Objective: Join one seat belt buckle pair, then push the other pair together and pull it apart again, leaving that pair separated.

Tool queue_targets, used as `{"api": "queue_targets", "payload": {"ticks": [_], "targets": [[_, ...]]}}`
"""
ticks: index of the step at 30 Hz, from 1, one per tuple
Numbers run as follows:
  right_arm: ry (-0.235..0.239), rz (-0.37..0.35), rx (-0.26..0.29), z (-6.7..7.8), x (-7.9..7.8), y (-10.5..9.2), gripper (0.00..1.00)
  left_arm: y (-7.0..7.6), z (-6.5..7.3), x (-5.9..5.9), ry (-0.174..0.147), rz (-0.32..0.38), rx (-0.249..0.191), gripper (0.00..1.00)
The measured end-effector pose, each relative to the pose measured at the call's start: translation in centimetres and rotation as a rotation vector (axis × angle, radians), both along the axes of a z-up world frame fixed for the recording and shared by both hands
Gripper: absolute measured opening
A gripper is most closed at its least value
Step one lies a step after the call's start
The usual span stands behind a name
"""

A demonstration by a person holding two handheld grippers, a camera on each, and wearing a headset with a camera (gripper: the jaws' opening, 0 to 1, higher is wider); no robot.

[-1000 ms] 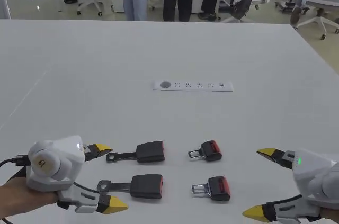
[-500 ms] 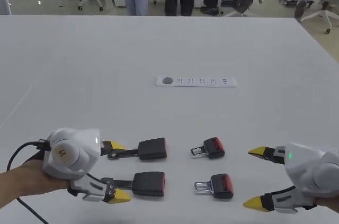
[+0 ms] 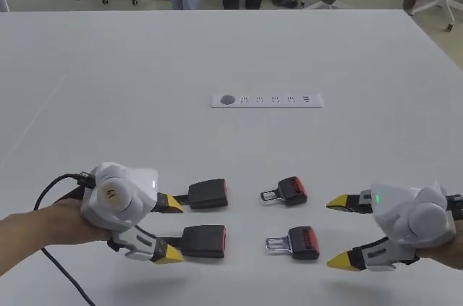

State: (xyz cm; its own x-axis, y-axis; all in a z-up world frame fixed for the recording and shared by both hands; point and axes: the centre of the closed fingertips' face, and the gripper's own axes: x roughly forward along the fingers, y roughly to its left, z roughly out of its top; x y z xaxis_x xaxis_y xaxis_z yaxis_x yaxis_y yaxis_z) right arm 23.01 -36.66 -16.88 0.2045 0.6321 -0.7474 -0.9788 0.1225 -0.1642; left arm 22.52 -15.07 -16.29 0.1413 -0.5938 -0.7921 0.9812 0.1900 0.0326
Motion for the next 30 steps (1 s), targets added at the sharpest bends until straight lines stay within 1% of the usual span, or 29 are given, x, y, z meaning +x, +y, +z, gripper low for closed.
{"api": "queue_targets", "payload": {"ticks": [3, 7, 14, 17, 20, 22, 25, 27, 30], "targets": [[0.008, 0.016, -0.011, -0.2, 0.0, 0.2, 0.53, 0.1, -0.5, 0.1, 0.008, -0.019, 0.025, 0.46], [0.015, 0.041, -0.027, -0.6, -0.2, 0.5, 0.51, -0.1, -1.0, 0.3, 0.023, -0.031, 0.032, 0.43], [0.036, 0.073, -0.048, -1.1, -0.6, 1.3, 0.46, -0.3, -1.9, 0.0, 0.049, -0.065, 0.072, 0.40], [0.040, 0.078, -0.052, -1.5, -0.5, 1.5, 0.46, -0.4, -2.1, 0.0, 0.053, -0.076, 0.081, 0.40], [0.045, 0.086, -0.050, -1.7, -0.4, 1.8, 0.45, -0.9, -2.0, -0.3, 0.063, -0.084, 0.086, 0.38], [0.052, 0.087, -0.050, -1.8, -0.3, 2.0, 0.44, -1.0, -2.2, -0.3, 0.066, -0.095, 0.095, 0.37], [0.060, 0.094, -0.053, -2.2, -0.1, 1.9, 0.43, -1.1, -2.4, -0.3, 0.068, -0.103, 0.102, 0.36], [0.066, 0.095, -0.057, -2.5, 0.0, 1.9, 0.42, -1.2, -2.6, -0.2, 0.076, -0.105, 0.106, 0.36], [0.076, 0.097, -0.059, -2.8, 0.0, 1.9, 0.41, -1.3, -2.8, -0.3, 0.077, -0.114, 0.117, 0.36]]}}
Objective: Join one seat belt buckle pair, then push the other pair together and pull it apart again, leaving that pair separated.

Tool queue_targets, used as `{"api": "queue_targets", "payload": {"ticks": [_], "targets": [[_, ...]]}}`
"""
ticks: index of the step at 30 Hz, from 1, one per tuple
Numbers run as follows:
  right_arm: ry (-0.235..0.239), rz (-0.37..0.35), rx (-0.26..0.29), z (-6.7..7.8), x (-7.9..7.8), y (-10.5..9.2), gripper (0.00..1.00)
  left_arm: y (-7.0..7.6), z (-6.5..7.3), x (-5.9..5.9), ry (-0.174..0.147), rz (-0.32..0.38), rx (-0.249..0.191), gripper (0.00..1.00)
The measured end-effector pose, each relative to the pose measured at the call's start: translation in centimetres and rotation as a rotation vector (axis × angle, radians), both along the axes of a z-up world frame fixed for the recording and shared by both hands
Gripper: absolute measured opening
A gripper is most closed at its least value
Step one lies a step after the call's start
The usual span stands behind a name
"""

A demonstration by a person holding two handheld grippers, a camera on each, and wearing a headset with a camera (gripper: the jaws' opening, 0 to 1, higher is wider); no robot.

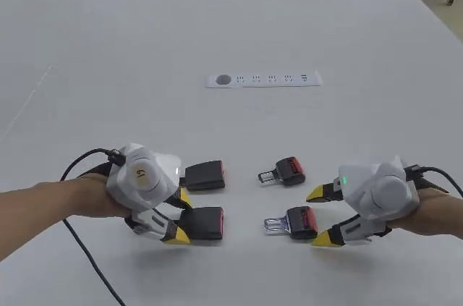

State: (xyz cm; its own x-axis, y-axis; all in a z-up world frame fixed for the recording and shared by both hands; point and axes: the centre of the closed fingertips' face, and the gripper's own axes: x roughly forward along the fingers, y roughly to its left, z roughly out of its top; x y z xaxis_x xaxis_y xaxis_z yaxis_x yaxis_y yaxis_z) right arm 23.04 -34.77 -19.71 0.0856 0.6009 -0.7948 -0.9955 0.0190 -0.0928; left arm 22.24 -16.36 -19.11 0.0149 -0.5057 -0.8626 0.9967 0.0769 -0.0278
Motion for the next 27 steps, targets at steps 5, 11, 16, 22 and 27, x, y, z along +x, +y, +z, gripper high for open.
{"api": "queue_targets", "payload": {"ticks": [5, 11, 16, 22, 27], "targets": [[0.011, -0.004, 0.002, -0.3, 0.1, 0.1, 0.38, -0.2, -0.2, 0.0, 0.009, -0.005, 0.007, 0.35], [0.029, -0.007, -0.003, -0.9, 0.3, 0.3, 0.36, -0.3, -0.6, 0.1, 0.017, -0.010, 0.019, 0.33], [0.030, -0.001, -0.004, -1.1, 0.2, 0.4, 0.34, -0.2, -0.9, 0.3, 0.022, -0.015, 0.027, 0.33], [0.033, 0.006, -0.007, -1.3, 0.2, 0.5, 0.33, -0.1, -1.1, 0.3, 0.031, -0.016, 0.029, 0.33], [0.035, 0.005, -0.007, -1.4, 0.2, 0.5, 0.33, -0.1, -1.1, 0.2, 0.026, -0.018, 0.020, 0.33]]}}
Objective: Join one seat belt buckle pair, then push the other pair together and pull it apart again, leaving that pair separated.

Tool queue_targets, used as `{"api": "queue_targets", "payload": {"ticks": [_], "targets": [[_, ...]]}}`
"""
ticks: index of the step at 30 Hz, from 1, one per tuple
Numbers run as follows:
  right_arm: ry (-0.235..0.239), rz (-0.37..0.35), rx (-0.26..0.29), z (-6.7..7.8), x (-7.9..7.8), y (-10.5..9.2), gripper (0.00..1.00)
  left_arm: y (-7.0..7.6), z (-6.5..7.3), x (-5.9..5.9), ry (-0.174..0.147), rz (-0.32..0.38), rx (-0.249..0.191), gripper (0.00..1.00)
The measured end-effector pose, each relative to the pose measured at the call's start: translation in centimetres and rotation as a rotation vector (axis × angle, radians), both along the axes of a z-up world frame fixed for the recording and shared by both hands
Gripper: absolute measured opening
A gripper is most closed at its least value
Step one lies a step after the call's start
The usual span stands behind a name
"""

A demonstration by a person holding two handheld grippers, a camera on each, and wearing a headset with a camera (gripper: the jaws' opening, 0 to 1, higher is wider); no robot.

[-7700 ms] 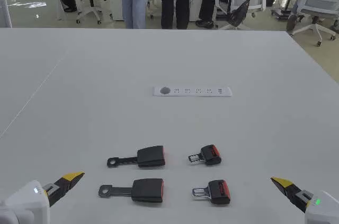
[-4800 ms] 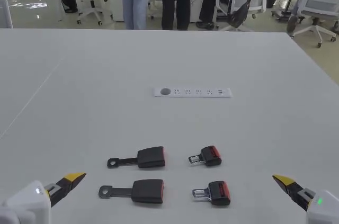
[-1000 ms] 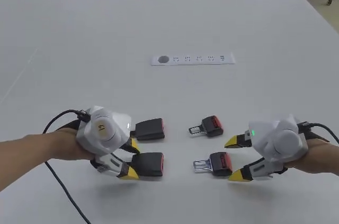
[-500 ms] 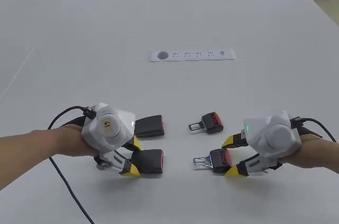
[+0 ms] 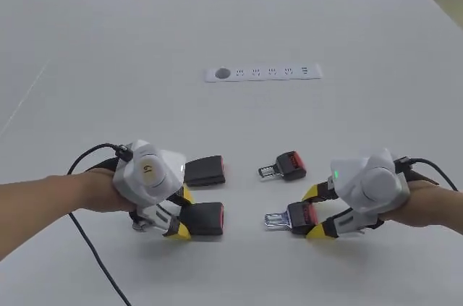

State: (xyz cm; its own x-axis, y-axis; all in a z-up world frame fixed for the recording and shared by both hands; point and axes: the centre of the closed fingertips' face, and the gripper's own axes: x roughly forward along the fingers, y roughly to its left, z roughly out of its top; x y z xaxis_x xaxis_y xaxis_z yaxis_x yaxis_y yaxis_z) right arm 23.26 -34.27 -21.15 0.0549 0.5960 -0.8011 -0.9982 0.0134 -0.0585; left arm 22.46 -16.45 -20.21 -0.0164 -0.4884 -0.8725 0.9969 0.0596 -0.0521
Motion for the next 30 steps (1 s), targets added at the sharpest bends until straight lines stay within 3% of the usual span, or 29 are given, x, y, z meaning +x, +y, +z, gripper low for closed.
{"api": "queue_targets", "payload": {"ticks": [12, 30], "targets": [[0.006, -0.016, -0.003, 0.25, -0.25, 0.11, 0.32, 0.30, -0.21, 0.20, -0.015, 0.002, 0.009, 0.32], [0.009, -0.047, -0.003, 0.36, 0.00, 0.40, 0.32, 0.59, -0.44, 0.38, 0.000, 0.014, 0.035, 0.32]]}}
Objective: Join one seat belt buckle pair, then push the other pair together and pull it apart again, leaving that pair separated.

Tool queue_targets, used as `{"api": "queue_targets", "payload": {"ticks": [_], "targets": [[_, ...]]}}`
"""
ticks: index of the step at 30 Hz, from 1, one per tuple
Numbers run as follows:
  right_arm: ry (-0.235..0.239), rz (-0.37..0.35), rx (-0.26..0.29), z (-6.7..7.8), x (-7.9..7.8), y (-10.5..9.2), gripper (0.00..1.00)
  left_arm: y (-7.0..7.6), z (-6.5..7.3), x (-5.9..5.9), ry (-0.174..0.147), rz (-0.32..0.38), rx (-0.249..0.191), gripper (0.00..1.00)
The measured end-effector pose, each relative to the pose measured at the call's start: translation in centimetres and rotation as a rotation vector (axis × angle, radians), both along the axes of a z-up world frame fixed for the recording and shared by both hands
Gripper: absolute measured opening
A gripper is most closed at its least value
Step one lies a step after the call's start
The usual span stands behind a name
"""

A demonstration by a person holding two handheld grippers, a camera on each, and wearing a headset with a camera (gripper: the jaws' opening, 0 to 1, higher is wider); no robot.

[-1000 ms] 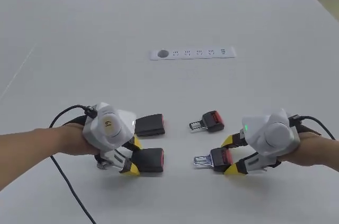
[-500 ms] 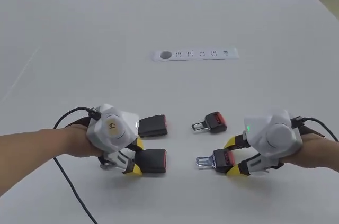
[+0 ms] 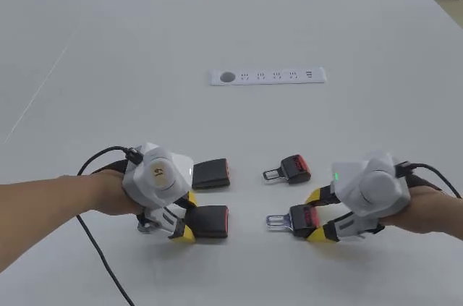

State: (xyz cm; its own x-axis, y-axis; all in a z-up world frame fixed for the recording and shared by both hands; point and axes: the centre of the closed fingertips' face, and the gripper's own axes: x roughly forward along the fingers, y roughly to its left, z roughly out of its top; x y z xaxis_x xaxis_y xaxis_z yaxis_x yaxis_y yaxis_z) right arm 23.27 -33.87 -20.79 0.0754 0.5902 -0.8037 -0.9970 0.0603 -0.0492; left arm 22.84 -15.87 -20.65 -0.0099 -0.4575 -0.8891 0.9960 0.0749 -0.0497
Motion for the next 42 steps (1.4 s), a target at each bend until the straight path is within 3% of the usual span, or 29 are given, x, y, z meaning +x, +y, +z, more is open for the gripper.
{"api": "queue_targets", "payload": {"ticks": [12, 42], "targets": [[0.014, -0.014, 0.010, 0.2, -0.1, 1.1, 0.32, 0.1, -0.2, 0.0, 0.004, -0.011, 0.021, 0.32], [0.014, -0.024, 0.035, 0.2, -0.3, 3.8, 0.32, 0.2, -0.4, 0.1, 0.024, 0.015, 0.024, 0.32]]}}
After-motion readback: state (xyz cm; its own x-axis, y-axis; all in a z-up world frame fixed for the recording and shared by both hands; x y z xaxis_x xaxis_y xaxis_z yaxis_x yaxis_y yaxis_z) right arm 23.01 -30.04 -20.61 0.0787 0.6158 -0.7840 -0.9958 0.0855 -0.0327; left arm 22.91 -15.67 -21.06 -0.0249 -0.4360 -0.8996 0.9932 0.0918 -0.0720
